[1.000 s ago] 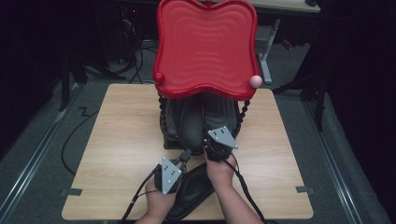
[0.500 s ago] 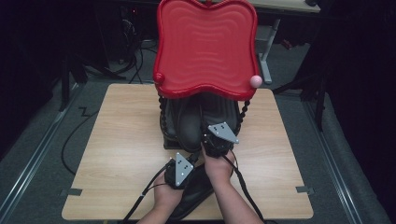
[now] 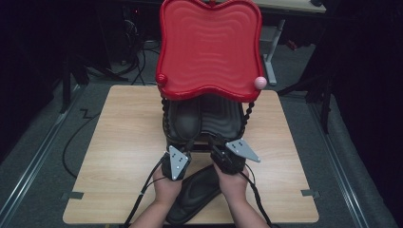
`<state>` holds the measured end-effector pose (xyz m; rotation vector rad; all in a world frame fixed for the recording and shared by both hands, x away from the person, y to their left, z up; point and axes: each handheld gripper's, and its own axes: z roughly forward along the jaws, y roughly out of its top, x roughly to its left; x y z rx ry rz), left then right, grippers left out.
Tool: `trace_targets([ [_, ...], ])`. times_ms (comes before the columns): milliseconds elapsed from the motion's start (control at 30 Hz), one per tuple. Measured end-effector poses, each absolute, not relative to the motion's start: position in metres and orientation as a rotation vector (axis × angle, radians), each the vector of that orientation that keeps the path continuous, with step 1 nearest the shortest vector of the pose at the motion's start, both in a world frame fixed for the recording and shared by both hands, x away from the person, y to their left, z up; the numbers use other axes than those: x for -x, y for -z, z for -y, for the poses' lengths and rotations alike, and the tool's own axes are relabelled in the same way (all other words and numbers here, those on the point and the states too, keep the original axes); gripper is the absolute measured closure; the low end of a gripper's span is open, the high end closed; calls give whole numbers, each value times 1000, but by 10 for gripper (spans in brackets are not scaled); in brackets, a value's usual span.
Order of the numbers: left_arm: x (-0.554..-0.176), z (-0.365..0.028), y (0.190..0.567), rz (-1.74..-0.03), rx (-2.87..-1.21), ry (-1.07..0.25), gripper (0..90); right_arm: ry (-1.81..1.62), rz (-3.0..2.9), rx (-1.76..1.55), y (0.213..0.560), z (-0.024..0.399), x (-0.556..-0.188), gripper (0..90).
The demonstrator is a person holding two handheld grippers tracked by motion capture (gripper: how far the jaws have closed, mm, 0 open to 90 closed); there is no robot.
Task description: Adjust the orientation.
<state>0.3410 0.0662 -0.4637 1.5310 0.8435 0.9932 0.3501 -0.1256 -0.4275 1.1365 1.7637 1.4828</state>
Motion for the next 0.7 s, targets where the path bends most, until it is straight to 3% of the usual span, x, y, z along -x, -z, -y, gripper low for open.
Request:
trace_targets([
  [333,-352,-65,463,-872,-1522,-1023,900,-1448,-1831,-1106,459,156,-320,601],
  [700,-335,-81,465,-856,-1425,-1026,865,-1399,-1781,-1017,428,123,-367,537],
])
